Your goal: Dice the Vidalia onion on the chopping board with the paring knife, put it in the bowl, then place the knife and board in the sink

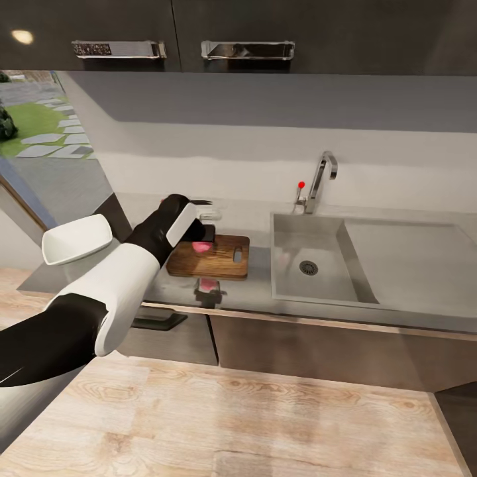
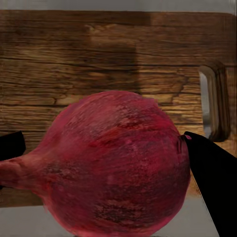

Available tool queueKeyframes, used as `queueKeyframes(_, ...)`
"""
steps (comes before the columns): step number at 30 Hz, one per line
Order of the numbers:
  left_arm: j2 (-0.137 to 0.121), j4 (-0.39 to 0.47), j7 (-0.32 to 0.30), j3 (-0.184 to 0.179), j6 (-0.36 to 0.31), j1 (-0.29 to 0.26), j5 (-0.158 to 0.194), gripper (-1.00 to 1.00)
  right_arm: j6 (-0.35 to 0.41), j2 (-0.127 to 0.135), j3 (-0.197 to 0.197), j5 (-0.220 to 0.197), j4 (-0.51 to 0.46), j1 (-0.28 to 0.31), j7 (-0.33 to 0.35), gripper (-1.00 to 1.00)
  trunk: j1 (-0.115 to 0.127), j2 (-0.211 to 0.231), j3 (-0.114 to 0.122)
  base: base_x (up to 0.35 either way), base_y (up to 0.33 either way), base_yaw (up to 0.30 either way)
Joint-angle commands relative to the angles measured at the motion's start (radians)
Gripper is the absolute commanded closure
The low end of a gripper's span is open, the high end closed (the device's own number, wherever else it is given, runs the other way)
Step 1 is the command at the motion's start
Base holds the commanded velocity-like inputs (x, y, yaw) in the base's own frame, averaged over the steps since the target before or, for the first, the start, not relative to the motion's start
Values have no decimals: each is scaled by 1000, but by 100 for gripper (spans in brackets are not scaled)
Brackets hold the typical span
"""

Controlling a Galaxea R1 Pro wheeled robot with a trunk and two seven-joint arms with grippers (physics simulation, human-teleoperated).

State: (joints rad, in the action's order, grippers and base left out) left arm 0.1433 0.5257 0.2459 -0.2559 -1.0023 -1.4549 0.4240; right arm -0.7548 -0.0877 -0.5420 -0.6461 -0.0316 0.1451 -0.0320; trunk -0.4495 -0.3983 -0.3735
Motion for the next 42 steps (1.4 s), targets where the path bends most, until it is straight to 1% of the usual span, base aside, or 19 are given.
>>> queueKeyframes(1, -1, 6, 9, -5, -2, -1, 10, 100, -3, 0, -9, -6, 1, 1, -3, -100, -1, -2, -2, 0, 0, 0)
queueKeyframes(4, -1, 21, 9, -5, -2, -1, 10, 100, -3, 0, -8, -7, 0, 1, -4, -100, -1, -2, -2, 0, 0, 0)
queueKeyframes(12, -1, 21, 9, -5, -2, -1, 10, 100, -2, -2, -6, -13, -1, 1, -6, -100, -1, -2, -5, 0, 0, 0)
queueKeyframes(29, -1, 16, 9, -5, -4, -1, 11, 100, -1, -1, -6, -14, -1, 1, -5, -100, -1, -2, -31, 0, 0, 0)
queueKeyframes(42, -1, 14, 7, -6, -4, -1, 11, 100, -1, -1, -6, -14, -1, 1, -5, -100, -1, -2, -52, 51, 0, 0)
